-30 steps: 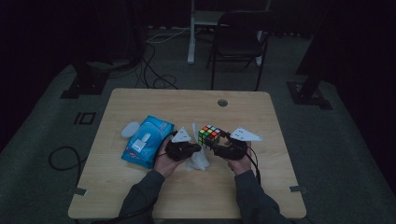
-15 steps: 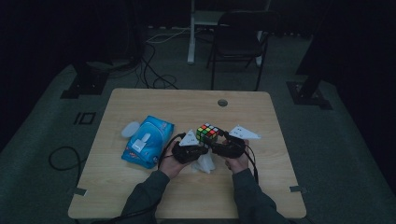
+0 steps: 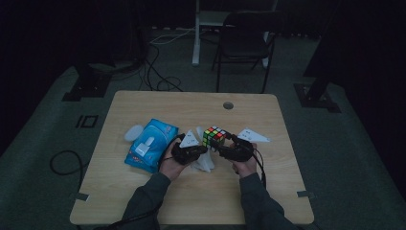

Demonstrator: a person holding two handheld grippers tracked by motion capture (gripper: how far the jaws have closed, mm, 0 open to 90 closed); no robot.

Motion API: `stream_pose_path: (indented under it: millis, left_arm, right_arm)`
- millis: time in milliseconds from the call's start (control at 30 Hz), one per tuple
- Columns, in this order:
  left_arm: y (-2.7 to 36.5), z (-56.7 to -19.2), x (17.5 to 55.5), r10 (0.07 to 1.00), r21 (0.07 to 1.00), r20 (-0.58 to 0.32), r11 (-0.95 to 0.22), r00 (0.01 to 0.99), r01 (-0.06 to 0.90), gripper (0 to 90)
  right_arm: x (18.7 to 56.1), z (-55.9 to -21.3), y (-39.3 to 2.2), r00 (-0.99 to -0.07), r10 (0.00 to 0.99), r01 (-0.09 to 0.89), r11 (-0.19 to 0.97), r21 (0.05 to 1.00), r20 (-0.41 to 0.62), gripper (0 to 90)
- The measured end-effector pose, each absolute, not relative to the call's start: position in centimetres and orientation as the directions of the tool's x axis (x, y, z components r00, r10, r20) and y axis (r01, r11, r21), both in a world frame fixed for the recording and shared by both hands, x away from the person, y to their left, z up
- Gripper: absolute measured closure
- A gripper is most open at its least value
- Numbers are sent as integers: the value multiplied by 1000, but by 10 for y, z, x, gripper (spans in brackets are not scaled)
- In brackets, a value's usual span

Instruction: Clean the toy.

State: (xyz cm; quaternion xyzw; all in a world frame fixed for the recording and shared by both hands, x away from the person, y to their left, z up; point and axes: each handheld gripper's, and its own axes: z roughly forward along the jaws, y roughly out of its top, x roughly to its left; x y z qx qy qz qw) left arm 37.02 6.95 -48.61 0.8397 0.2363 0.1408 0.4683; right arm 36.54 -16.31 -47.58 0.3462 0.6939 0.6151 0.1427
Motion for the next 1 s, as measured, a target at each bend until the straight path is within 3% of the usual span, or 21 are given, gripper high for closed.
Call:
stream_pose_path:
  millis: [633,1000]
  left_arm:
    - [59,-488,360,456,866,27,-455,889,208,879]
    - [77,-490,368,522,860,14,-441,853,256,878]
  right_arm:
    - [370,-480,-161,-716,646,330,-20,944,264,343]
    - [371,-480,-168,-703,658,334,-30,942,270,343]
